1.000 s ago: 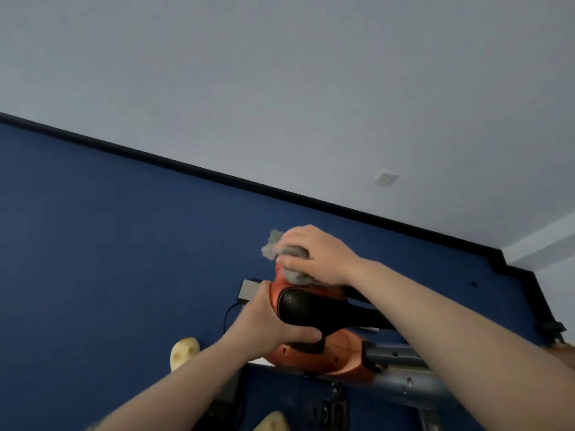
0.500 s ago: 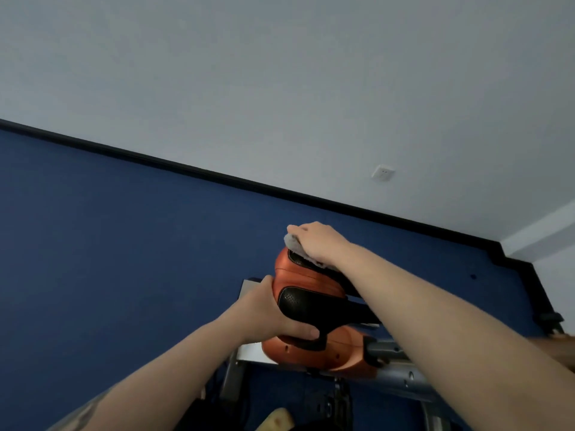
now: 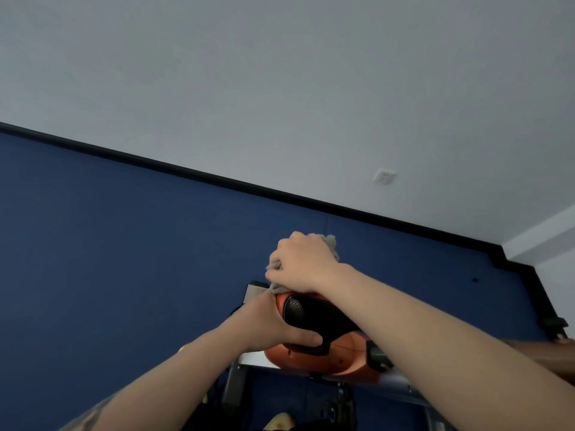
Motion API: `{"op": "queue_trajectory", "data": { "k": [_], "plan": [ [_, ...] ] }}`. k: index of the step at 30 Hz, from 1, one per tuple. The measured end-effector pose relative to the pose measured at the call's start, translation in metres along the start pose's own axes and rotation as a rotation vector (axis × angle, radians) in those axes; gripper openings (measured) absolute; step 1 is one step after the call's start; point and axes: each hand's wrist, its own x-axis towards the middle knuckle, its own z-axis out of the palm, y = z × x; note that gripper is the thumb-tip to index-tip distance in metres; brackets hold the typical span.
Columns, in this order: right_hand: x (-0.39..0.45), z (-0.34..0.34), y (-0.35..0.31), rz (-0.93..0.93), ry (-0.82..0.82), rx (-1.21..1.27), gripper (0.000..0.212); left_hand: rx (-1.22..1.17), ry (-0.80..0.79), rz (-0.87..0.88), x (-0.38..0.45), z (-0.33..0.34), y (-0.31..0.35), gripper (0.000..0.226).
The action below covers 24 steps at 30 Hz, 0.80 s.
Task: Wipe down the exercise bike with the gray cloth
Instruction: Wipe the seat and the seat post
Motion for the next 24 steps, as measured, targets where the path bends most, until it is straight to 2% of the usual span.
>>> {"op": "queue_trajectory", "data": {
  "k": [1, 3, 4, 6, 7, 8, 9, 10, 11, 12, 14, 15, 16, 18, 20, 22, 24],
  "plan": [
    [0.001, -0.005, 0.007, 0.0, -0.034, 0.059, 0.026, 0.018, -0.002, 0.0, 0.0, -0.001, 0.001, 0.085],
    [0.003, -0.022, 0.022, 0.188, -0.181, 0.389, 0.034, 0.083, 0.005, -0.049, 0.0, -0.004, 0.003, 0.1],
    [0.003, -0.024, 0.03, 0.317, -0.166, 0.522, 0.038, 0.112, 0.015, -0.088, -0.001, -0.005, 0.005, 0.114],
    [-0.003, -0.017, 0.033, 0.519, -0.047, 0.549, 0.043, 0.167, 0.029, -0.114, -0.004, -0.006, 0.007, 0.143],
    [-0.009, -0.007, 0.027, 0.528, 0.066, 0.426, 0.043, 0.204, 0.04, -0.096, -0.005, -0.006, 0.007, 0.149],
    [-0.018, 0.004, 0.019, 0.451, 0.215, 0.292, 0.042, 0.235, 0.057, -0.071, -0.006, -0.005, 0.008, 0.151],
    [-0.029, 0.015, 0.011, 0.32, 0.347, 0.217, 0.04, 0.249, 0.077, -0.035, -0.006, -0.003, 0.007, 0.151],
    [-0.038, 0.021, 0.008, 0.2, 0.4, 0.198, 0.04, 0.251, 0.098, 0.011, -0.006, -0.002, 0.007, 0.152],
    [-0.043, 0.021, 0.012, 0.12, 0.39, 0.248, 0.041, 0.251, 0.109, 0.052, -0.006, -0.002, 0.006, 0.152],
    [-0.047, 0.015, 0.023, 0.124, 0.325, 0.366, 0.042, 0.256, 0.111, 0.087, -0.006, -0.004, 0.007, 0.151],
    [-0.053, 0.005, 0.043, 0.376, 0.17, 0.606, 0.044, 0.268, 0.075, 0.129, -0.004, -0.012, 0.009, 0.148],
    [-0.056, 0.002, 0.052, 0.519, 0.098, 0.639, 0.044, 0.252, 0.038, 0.138, -0.003, -0.017, 0.009, 0.146],
    [-0.057, 0.002, 0.057, 0.647, 0.053, 0.615, 0.044, 0.208, 0.0, 0.15, 0.0, -0.024, 0.009, 0.141],
    [-0.056, 0.006, 0.049, 0.767, 0.056, 0.421, 0.039, 0.141, -0.045, 0.184, 0.006, -0.037, 0.012, 0.127],
    [-0.048, 0.014, 0.022, 0.818, 0.202, 0.307, 0.044, 0.189, -0.04, 0.232, 0.014, -0.046, 0.016, 0.124],
    [-0.04, 0.019, 0.001, 0.754, 0.4, 0.234, 0.045, 0.239, -0.063, 0.267, 0.023, -0.052, 0.022, 0.128],
    [-0.046, 0.015, 0.002, 0.662, 0.415, 0.304, 0.043, 0.299, -0.119, 0.282, 0.03, -0.056, 0.026, 0.13]
  ]
}}
